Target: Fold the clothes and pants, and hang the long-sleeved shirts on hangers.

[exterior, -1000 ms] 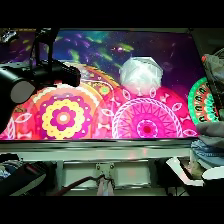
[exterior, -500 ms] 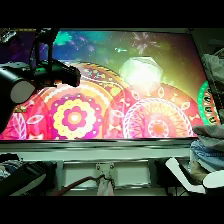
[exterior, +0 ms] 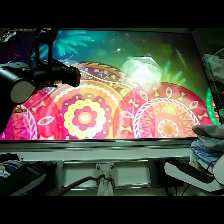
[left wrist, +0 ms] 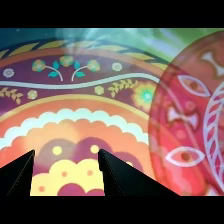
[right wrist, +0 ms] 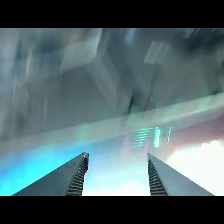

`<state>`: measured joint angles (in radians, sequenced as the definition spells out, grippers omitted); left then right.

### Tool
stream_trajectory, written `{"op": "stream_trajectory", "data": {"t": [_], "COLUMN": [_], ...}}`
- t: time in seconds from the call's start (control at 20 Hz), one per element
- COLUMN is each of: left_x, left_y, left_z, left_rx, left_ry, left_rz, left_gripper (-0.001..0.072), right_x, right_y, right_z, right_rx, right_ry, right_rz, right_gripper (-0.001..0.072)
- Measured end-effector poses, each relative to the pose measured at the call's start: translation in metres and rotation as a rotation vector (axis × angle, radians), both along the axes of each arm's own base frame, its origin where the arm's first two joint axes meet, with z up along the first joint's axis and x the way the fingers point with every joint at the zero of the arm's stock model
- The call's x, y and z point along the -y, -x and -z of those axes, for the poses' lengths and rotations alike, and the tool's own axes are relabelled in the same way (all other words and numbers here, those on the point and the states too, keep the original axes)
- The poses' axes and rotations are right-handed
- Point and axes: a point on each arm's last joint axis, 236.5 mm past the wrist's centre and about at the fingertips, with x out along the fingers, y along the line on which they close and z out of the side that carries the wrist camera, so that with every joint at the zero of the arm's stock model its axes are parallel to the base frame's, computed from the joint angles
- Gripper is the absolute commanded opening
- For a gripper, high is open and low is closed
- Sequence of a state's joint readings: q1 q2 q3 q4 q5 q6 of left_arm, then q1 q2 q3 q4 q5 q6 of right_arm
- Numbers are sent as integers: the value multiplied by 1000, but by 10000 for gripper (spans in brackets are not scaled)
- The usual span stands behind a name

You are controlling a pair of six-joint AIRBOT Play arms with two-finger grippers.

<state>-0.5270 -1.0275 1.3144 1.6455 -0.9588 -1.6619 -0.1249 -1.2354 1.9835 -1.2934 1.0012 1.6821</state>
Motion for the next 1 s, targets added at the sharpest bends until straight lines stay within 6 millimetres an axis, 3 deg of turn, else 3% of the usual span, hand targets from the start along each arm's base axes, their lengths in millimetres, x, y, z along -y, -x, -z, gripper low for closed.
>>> {"op": "stream_trajectory", "data": {"t": [0.1, 0.2, 0.4, 0.65, 1.0], "left_x": [0, 0, 0, 0, 0], "left_y": [0, 0, 0, 0, 0], "left_z": [0, 0, 0, 0, 0], "left_rx": [0, 0, 0, -1, 0], "left_ry": [0, 0, 0, 0, 0], "left_rz": [0, 0, 0, 0, 0], "left_gripper": [412, 412, 412, 412, 412], "right_x": [-68, -130, -211, -256, -266], "right_y": [-8, -4, 17, 40, 46], "right_z": [46, 76, 121, 140, 143], "right_rx": [-113, -157, -217, -237, -238], "right_ry": [118, 197, 279, 313, 324], "right_rz": [-196, -362, -569, -686, -714], "right_gripper": [449, 450, 450, 450, 450]}}
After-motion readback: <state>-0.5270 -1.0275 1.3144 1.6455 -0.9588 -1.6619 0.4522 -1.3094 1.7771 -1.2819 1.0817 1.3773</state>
